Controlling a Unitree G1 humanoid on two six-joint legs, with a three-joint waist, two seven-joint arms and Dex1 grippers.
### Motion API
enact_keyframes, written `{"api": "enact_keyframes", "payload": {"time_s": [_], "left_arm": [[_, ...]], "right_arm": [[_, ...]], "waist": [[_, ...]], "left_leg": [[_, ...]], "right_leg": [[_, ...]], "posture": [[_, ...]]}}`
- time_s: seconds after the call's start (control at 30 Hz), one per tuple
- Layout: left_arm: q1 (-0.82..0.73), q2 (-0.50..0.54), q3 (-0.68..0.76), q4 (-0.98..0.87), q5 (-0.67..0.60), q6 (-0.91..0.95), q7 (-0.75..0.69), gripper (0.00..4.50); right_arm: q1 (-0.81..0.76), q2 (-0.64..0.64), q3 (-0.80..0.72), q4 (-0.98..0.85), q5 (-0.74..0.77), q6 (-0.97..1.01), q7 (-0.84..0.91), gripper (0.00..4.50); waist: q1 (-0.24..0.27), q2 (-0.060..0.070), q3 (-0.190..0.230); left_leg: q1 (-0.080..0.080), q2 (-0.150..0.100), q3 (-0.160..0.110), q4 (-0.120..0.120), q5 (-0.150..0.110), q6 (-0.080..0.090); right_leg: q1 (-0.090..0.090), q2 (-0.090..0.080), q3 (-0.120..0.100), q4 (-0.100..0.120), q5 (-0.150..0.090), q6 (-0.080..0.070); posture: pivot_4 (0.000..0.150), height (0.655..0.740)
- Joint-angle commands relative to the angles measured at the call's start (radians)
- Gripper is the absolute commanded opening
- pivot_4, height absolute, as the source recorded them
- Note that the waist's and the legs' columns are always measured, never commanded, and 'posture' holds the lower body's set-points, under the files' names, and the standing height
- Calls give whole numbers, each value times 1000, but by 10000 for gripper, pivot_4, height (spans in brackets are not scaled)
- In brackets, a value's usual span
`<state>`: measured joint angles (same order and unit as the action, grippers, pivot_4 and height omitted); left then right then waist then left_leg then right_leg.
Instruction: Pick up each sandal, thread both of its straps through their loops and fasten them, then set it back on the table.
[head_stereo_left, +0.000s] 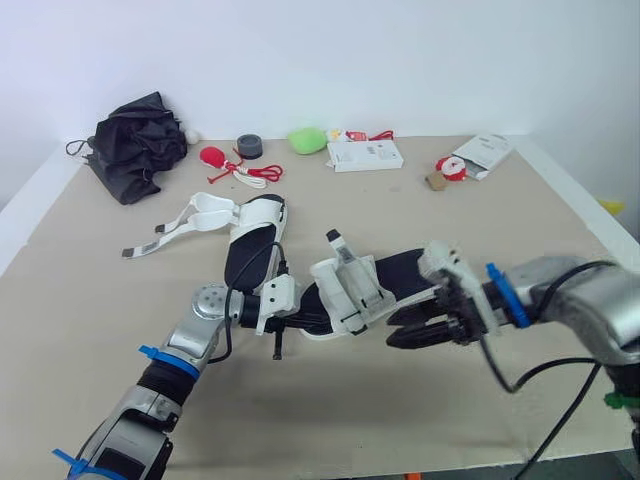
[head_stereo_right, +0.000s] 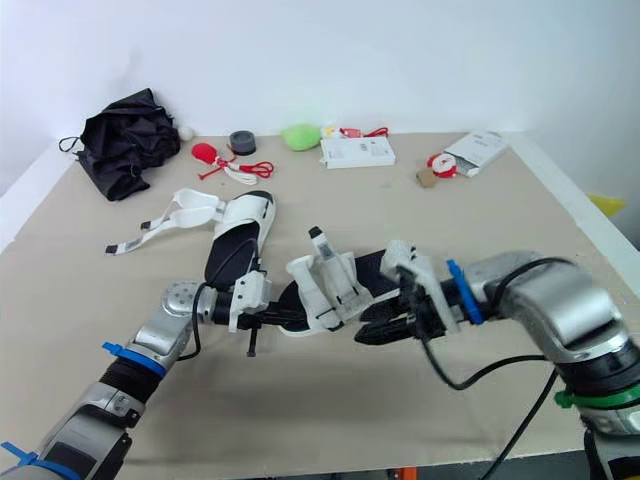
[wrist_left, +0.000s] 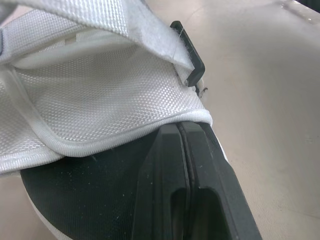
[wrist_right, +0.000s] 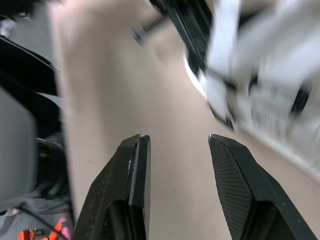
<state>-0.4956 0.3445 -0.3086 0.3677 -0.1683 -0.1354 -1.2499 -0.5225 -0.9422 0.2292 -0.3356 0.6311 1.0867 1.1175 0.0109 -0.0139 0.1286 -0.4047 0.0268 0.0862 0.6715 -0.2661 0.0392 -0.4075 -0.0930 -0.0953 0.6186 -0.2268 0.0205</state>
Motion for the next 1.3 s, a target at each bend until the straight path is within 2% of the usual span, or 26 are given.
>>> {"api": "enact_keyframes", "payload": {"time_s": [0.03, 0.2, 0.73, 0.8, 0.9, 0.93, 1.13, 1.3], "left_arm": [[53, 26, -68, 102, 85, 44, -8, 0], [51, 26, -70, 99, 85, 45, -8, 0], [58, 28, -68, 87, 83, 52, -1, 0], [59, 28, -68, 87, 83, 52, 0, 0], [61, 28, -67, 83, 81, 55, 0, 0], [61, 28, -67, 83, 81, 56, 0, 0], [62, 28, -67, 82, 81, 56, 0, 0], [57, 28, -64, 88, 82, 56, 2, 0]], "right_arm": [[-38, 52, 0, 46, -31, -12, -53, 20651], [-62, 90, 35, 79, -65, -24, -61, 20651], [-62, 147, 29, -4, -9, 42, -66, 20651], [-53, 147, 34, -5, -5, 51, -68, 15573], [-40, 143, 40, -1, -12, 45, -68, 3340], [-39, 141, 39, -2, -12, 45, -67, 694], [-38, 140, 38, -4, -9, 46, -65, 234], [24, 65, -19, -166, 137, 43, 68, 234]], "waist": [[1, 2, 1], [1, 1, 1], [1, 1, 1], [1, 1, 1], [1, 1, 1], [1, 1, 1], [1, 1, 1], [1, 0, 1]], "left_leg": [[0, 0, 0, 0, 1, 0], [-1, 0, 1, 0, 1, 0], [-1, 0, 0, 0, 1, 1], [-1, 0, 0, 0, 1, 1], [-1, 0, 1, 0, 1, 1], [-1, 0, 1, 0, 1, 1], [-1, 0, 1, 0, 1, 1], [-2, 0, 0, 0, 1, 1]], "right_leg": [[0, 0, 0, 0, 1, 0], [0, 1, 0, 0, 4, -9], [0, 1, 0, 0, 4, -7], [0, 1, 0, 0, 4, -7], [0, 1, 0, 0, 4, -7], [0, 1, 0, 0, 4, -7], [0, 1, 0, 0, 4, -7], [1, 1, -1, 0, 4, -8]], "posture": [[1500, 7400], [1500, 7400], [1500, 7400], [1500, 7400], [1500, 7400], [1500, 7400], [1500, 7400], [1500, 7400]]}}
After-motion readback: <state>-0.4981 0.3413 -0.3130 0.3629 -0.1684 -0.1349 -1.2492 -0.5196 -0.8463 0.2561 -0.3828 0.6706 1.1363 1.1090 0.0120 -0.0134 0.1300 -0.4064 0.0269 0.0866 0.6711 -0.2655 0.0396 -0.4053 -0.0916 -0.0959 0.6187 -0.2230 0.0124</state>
